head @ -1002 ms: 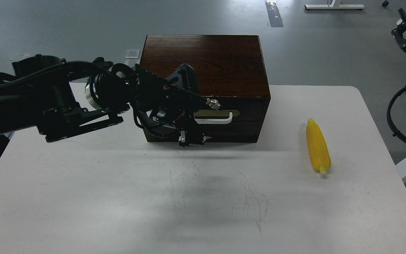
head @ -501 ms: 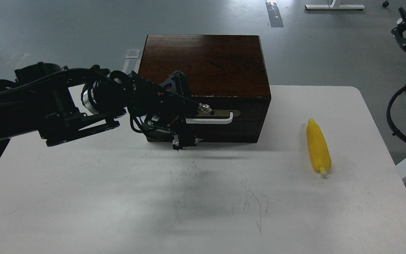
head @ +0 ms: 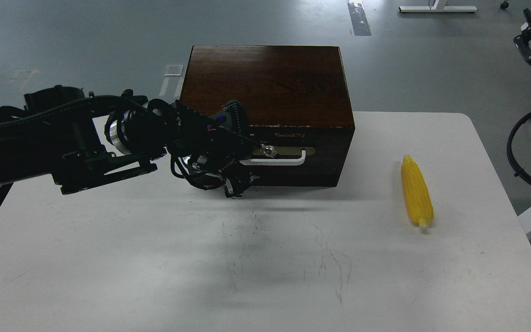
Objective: Put corn in drawer with both arms
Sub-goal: 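Pull the drawer handle toward the robot with the left hand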
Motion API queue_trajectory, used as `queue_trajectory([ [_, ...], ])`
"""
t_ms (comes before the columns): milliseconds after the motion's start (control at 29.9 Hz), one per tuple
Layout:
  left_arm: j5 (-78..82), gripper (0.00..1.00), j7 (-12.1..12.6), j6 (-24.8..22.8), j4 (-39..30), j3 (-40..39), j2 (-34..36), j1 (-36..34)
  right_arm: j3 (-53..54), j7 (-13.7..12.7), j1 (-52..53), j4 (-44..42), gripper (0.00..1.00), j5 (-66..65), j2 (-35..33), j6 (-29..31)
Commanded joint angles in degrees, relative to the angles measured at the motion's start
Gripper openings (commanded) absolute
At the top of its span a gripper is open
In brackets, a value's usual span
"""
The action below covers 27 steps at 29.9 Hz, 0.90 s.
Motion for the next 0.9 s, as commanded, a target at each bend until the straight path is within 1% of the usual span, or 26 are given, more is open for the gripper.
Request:
queue_trajectory([
  [0, 0.0, 0.37, -0.2, 0.0, -1.1, 0.0, -0.4, -0.4, 0.0, 0.0, 0.0, 0.0, 1.00, 0.0, 0.0, 0.0],
  [67, 0.0, 0.37, -0.6, -0.1, -2.2, 0.0, -0.1, -0.7, -0.1, 0.0, 0.0, 0.0, 1.00, 0.0, 0.0, 0.0],
  [167, 0.0, 0.38, -0.6, -0.4, -3.7, 0.0, 0.3, -1.0, -0.1, 0.0, 0.1, 0.0, 1.00, 0.0, 0.0, 0.0],
  [368, 0.0, 0.38, -0.6, -0.5, -4.4, 0.0, 0.4, -1.0, -0.1, 0.1, 0.1, 0.0, 1.00, -0.1, 0.0, 0.0],
  [601, 0.0, 0.38, -0.6, -0.8, -7.6, 0.1, 1.6, -1.7, -0.2, 0.0, 0.0, 0.0, 1.00, -0.1, 0.0, 0.0],
  [869, 0.0, 0.39, -0.4, -0.8, -8.2, 0.1, 1.9, -1.7, -0.2, 0.0, 0.2, 0.1, 1.00, -0.1, 0.0, 0.0],
])
